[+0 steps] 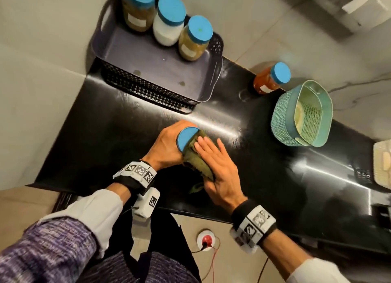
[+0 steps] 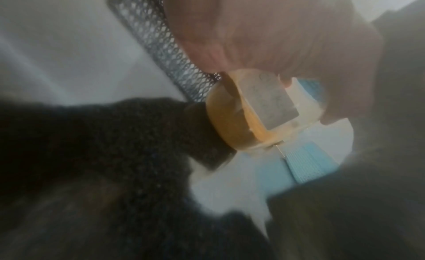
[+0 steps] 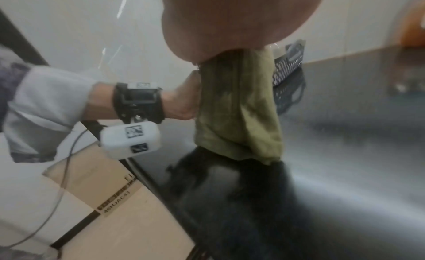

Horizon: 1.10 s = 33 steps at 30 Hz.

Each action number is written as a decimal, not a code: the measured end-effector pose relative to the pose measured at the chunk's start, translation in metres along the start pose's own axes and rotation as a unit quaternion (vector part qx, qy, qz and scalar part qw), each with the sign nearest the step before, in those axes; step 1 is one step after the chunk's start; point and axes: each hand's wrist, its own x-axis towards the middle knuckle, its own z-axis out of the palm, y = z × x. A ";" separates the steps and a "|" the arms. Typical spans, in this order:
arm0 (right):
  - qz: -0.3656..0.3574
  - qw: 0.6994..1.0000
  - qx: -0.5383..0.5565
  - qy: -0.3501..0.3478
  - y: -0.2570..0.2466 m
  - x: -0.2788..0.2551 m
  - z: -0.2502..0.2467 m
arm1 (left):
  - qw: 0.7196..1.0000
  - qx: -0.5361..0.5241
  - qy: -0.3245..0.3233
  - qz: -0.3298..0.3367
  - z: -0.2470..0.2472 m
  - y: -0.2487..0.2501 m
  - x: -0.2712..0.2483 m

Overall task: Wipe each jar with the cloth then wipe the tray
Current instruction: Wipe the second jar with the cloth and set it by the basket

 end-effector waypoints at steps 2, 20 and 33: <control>0.038 0.998 0.033 0.025 -0.023 -0.017 0.013 | 1.000 0.019 -0.002 0.022 0.003 -0.001 -0.003; 0.046 0.998 0.035 0.017 -0.047 0.035 0.032 | 0.997 -0.076 0.009 0.000 -0.008 -0.011 -0.002; 0.092 0.996 0.013 0.019 -0.038 0.060 0.022 | 0.996 -0.079 0.032 -0.032 -0.009 -0.007 0.001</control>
